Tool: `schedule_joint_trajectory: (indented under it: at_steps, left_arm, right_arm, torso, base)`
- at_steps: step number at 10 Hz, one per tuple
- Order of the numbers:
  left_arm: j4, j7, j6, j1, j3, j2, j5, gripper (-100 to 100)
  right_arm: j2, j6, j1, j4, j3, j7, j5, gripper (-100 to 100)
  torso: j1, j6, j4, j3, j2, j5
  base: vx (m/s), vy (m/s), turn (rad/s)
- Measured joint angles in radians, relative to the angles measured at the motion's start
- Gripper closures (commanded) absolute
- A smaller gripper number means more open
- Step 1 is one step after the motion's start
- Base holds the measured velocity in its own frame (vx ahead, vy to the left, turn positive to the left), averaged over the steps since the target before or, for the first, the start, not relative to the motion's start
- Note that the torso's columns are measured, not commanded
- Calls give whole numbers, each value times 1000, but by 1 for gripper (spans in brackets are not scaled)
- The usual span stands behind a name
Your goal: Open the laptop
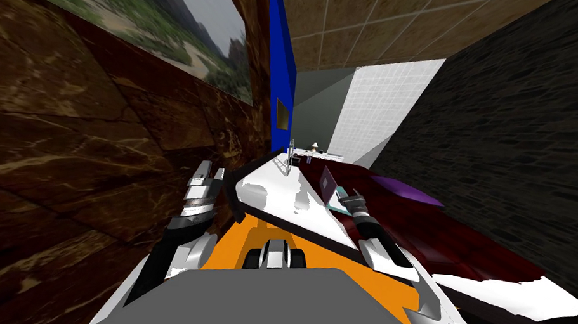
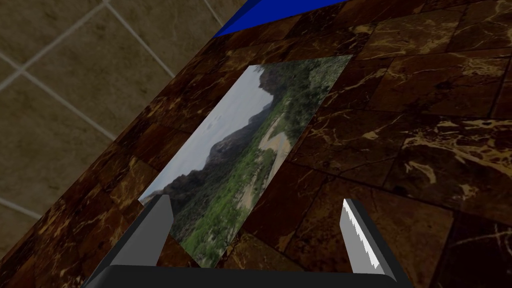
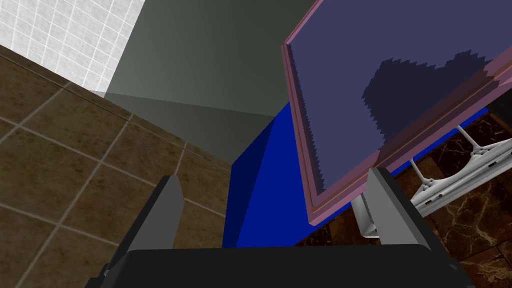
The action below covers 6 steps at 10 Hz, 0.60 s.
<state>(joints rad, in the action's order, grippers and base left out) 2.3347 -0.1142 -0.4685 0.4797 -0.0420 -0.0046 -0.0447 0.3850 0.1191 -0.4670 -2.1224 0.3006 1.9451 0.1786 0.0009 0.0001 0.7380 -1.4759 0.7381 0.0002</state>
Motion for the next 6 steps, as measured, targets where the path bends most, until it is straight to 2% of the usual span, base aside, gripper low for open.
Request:
schedule_joint_trajectory:
  at_steps: [6]
  left_arm:
    - [0, 0, 0, 0, 0, 0, 0, 0]
  right_arm:
    - [33, 43, 1, 26, 28, 148, 5, -100]
  torso:
    - [-2, 0, 0, 0, 0, 0]
  base:
    - [42, 95, -34]
